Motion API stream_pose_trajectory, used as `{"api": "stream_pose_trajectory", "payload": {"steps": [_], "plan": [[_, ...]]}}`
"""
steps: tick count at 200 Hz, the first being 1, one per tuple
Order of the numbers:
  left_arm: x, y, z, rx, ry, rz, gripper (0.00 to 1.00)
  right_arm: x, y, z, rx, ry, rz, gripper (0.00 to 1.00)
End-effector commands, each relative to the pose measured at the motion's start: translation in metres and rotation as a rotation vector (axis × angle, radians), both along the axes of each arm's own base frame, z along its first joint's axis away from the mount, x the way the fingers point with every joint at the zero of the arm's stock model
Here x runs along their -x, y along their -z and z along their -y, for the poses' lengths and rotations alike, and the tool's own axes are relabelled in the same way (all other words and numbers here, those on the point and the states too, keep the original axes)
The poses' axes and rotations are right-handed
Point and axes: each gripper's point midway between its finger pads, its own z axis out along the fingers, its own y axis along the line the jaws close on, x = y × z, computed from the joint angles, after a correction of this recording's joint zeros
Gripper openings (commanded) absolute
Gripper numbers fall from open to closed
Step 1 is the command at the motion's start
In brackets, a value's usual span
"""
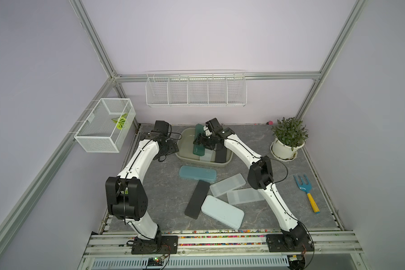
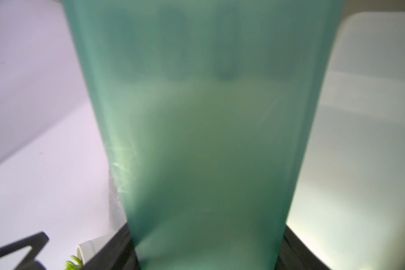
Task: Put the pencil case into the storage box
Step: Place the pencil case at the storage box.
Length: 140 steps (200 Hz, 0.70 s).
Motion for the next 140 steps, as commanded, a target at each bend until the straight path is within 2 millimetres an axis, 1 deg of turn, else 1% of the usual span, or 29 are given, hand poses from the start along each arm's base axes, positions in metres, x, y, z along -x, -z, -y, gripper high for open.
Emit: {"api": "stream_pose_trajectory", "payload": {"steps": [1,28,56,74,88,116,125,140], "plan": [[0.007,0.001,-0.004,0.005,-0.022,-0.002,0.93,-0.015,-0.009,-0.019,-0.105,0.043,0.022,0.61],[0.011,0.002,-0.006,-0.001,-0.024,-0.007,0.93,-0.019,0.011,-0.025,-0.116,0.105,-0.012,0.61],[0.011,0.003,-0.008,-0.006,-0.025,-0.011,0.93,-0.023,0.033,-0.020,-0.088,0.177,-0.054,0.61],[0.009,0.004,-0.009,-0.006,-0.025,-0.013,0.93,-0.023,0.041,-0.015,-0.060,0.205,-0.073,0.62],[0.007,0.003,-0.009,-0.005,-0.023,-0.012,0.93,-0.021,0.046,-0.006,-0.017,0.217,-0.085,0.62],[0.004,0.005,-0.009,-0.011,-0.018,-0.018,0.93,-0.007,0.054,0.018,0.111,0.223,-0.123,0.63],[0.003,0.005,-0.009,-0.011,-0.016,-0.019,0.93,-0.003,0.054,0.025,0.146,0.222,-0.127,0.63],[0.002,0.007,-0.008,-0.007,-0.012,-0.023,0.93,0.001,0.053,0.033,0.187,0.213,-0.125,0.64]]}}
